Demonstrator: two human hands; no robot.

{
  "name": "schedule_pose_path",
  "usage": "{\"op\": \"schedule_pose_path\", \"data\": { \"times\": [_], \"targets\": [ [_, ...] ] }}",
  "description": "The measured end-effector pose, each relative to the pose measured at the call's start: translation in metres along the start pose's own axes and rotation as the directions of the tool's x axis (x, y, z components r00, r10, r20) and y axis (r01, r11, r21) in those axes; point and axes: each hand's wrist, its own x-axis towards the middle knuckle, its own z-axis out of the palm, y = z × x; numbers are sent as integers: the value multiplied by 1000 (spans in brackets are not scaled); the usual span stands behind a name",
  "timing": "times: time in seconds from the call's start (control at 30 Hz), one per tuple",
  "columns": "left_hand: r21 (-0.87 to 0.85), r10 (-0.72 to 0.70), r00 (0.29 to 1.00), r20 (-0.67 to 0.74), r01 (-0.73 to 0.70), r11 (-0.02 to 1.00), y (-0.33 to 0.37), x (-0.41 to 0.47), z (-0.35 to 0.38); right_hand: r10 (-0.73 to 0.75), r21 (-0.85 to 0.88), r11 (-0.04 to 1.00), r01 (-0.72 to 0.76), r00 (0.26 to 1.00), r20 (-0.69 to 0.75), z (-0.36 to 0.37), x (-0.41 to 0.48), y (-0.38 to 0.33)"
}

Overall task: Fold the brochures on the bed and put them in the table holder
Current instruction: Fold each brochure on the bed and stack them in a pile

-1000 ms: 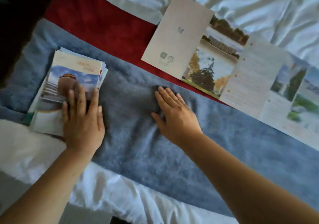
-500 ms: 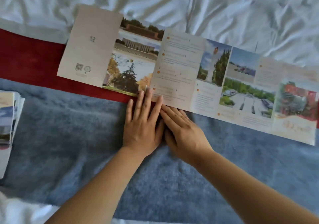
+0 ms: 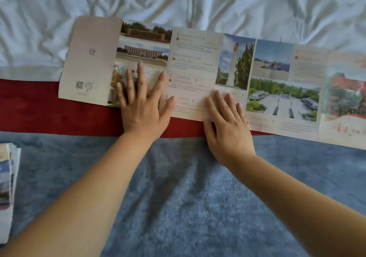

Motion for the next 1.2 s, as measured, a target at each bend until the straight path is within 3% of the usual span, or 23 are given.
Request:
{"op": "schedule_pose_path", "data": {
  "times": [0.3, 0.73, 0.9, 1.07, 1.2],
  "targets": [
    [-56, -73, 987, 145, 82, 995, -4, -54, 9, -82, -82, 993, 81, 997, -13, 17, -32, -3],
    [15, -105, 964, 245, 105, 994, -38, -243, 23, -150, -85, 985, 152, 988, 25, 61, -183, -49],
    [28, -90, 962, 259, 86, 996, -81, -269, 16, -95, -84, 992, 97, 995, 37, 66, -195, -63],
    [86, -370, 903, 218, 360, 929, -159, -260, 3, 0, -204, 979, 22, 994, 105, 47, -174, -55],
    [7, -358, 904, 234, 366, 930, -196, -257, -3, 106, -259, 963, -80, 991, 88, 38, -168, -39]
  ]
}}
